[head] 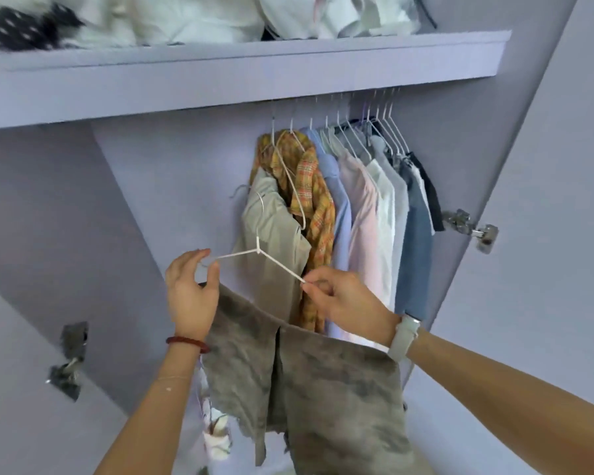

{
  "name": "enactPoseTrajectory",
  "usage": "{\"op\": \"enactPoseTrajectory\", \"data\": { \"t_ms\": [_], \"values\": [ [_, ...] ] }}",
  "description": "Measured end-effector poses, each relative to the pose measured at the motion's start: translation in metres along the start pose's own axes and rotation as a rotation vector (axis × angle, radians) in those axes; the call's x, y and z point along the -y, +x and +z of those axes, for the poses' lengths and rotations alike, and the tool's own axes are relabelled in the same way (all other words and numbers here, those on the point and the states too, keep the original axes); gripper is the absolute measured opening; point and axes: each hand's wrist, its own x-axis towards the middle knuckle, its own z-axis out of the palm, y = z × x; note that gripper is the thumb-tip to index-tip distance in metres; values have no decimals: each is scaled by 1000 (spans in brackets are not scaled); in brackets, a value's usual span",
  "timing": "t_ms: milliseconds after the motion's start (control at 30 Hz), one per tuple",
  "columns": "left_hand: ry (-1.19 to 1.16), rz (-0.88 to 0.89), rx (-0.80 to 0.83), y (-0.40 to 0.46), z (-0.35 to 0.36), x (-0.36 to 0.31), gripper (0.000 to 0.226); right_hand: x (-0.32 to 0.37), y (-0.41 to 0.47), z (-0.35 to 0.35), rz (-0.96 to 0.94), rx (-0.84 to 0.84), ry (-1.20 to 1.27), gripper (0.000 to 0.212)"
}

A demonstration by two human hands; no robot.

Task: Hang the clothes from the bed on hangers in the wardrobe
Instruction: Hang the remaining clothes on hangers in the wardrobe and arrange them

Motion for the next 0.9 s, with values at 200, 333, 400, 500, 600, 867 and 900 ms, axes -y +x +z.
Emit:
{"op": "enactPoseTrajectory", "data": {
  "t_ms": [200,333,400,500,600,867,900],
  "values": [
    [106,203,-190,42,-19,-33,38,0,65,34,127,-17,180,15],
    [287,423,-393,84,-25,-70,40,7,112,42,107,-64,231,18],
    [410,533,-466,103,-25,-86,46,8,135,46,78,-86,210,21],
    [639,580,-484,129,-22,-98,58,7,169,58,27,-176,157,28],
    [770,542,-451,148,-19,-91,67,2,199,69,35,-317,169,21],
    [905,568,-524,160,-15,-77,67,-20,265,56,178,-448,94,26],
    [903,567,-527,161,-15,-76,67,-22,270,55,202,-430,75,27]
  ]
}}
